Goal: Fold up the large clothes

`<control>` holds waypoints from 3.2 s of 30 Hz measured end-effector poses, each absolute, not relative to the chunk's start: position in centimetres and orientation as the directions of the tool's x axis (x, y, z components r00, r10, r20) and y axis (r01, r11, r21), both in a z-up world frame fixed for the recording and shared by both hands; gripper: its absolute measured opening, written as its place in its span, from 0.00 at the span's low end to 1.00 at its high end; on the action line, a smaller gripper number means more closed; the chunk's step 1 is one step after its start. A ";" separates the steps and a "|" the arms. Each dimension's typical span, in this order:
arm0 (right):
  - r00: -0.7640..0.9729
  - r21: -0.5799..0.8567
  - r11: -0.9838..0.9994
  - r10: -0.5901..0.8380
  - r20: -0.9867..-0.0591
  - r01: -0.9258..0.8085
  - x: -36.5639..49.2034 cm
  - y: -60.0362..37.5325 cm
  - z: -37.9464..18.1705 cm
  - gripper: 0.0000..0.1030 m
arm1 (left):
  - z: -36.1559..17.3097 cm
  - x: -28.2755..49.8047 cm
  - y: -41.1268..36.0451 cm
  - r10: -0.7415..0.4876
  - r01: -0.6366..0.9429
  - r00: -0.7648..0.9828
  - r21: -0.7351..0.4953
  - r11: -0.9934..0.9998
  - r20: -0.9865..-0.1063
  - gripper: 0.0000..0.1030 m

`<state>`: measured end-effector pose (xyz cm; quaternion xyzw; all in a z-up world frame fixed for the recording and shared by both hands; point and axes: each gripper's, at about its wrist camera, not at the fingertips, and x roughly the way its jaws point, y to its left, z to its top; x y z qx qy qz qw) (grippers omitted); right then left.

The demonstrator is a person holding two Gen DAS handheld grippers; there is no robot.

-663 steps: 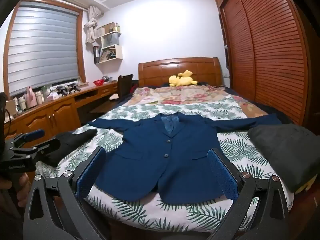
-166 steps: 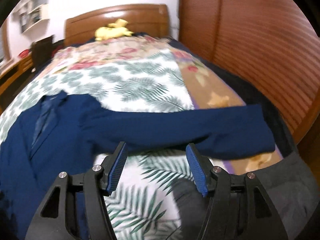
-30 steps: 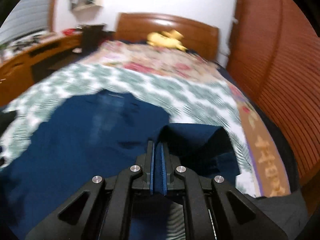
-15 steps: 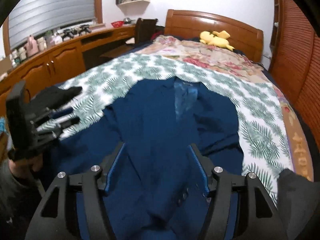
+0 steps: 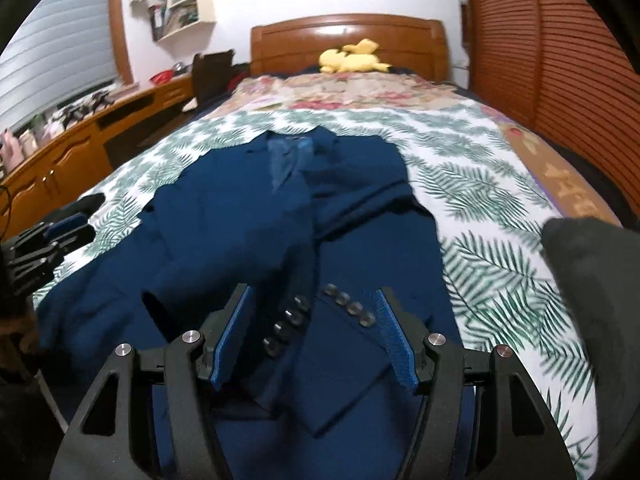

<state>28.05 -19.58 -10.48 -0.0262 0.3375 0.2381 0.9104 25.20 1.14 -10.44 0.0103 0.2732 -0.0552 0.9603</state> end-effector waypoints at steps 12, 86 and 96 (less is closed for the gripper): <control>0.666 -0.009 0.894 0.327 -0.670 -0.449 26.6 -21.6 -12.2 0.62 | -8.9 24.5 -7.4 -0.267 0.285 0.825 -0.041 0.958 -0.498 0.36; 0.614 0.000 0.861 0.362 -0.702 -0.508 26.7 -18.8 -13.5 0.62 | -13.5 23.1 1.3 -0.149 0.217 0.737 0.023 0.976 -0.659 0.27; 0.607 0.014 0.857 0.377 -0.700 -0.516 26.8 -19.2 -13.3 0.62 | -15.0 18.3 4.6 -0.081 0.114 0.714 0.002 0.993 -0.696 0.30</control>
